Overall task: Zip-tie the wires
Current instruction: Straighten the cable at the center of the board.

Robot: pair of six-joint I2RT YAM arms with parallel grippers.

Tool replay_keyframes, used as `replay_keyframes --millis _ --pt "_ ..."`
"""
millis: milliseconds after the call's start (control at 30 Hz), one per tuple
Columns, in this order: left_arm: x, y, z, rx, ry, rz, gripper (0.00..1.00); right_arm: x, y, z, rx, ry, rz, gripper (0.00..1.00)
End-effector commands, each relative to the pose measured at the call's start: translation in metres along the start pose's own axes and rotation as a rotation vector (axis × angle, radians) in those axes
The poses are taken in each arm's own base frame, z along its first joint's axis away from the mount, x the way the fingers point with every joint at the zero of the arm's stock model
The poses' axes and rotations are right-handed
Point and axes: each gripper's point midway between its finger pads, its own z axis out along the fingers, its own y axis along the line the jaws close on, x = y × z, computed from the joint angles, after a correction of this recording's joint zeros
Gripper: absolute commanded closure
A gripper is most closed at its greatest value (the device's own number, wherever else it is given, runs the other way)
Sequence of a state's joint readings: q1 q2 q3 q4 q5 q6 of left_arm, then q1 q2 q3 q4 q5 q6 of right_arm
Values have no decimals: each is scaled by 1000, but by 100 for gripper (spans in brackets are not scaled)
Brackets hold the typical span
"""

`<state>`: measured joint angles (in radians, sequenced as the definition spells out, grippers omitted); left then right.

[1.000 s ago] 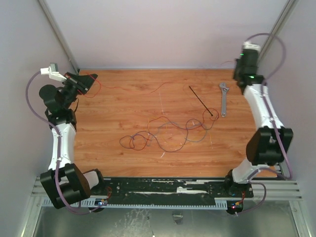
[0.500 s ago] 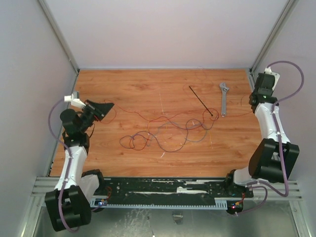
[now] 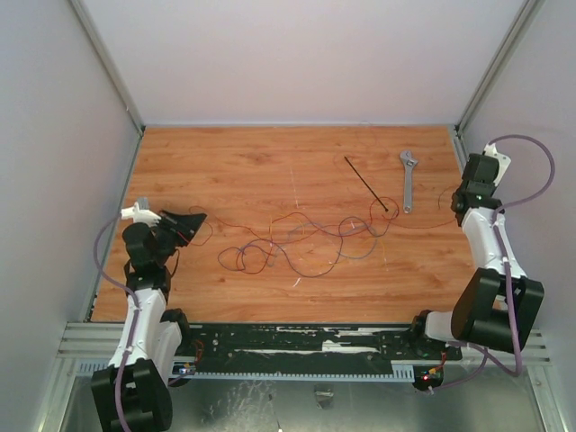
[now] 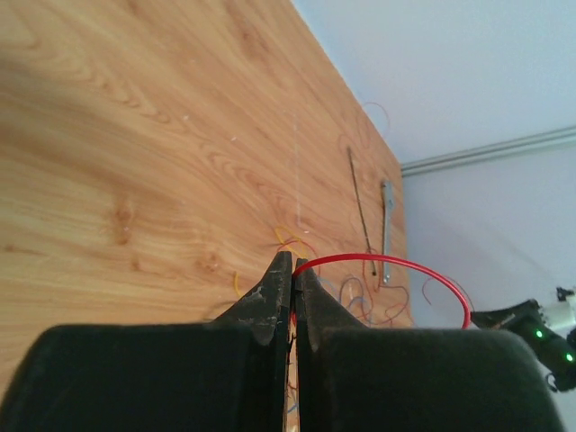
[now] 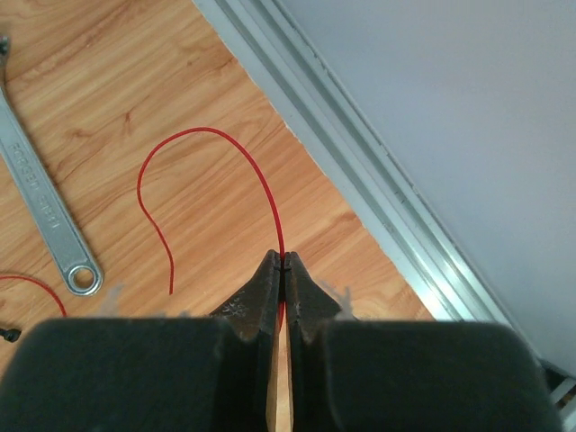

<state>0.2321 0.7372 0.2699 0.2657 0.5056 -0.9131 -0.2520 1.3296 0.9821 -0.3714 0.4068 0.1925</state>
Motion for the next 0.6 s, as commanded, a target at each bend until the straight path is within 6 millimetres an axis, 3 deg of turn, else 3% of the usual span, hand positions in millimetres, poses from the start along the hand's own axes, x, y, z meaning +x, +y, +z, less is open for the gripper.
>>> replay_keyframes --millis 0,200,233,400,567 --pt "5 21 0 -61 -34 -11 100 -1 7 1 -61 -43 101 100" --pt "31 58 -8 -147 -11 -75 100 25 28 8 -156 -6 165 99" --pt "37 63 -9 -155 -7 -89 98 28 30 8 -167 -6 180 95" --pt "47 73 -12 -169 2 -114 79 31 37 7 -207 -14 220 72" --pt "48 73 -13 -175 8 -125 41 16 37 -2 -220 -41 218 51"
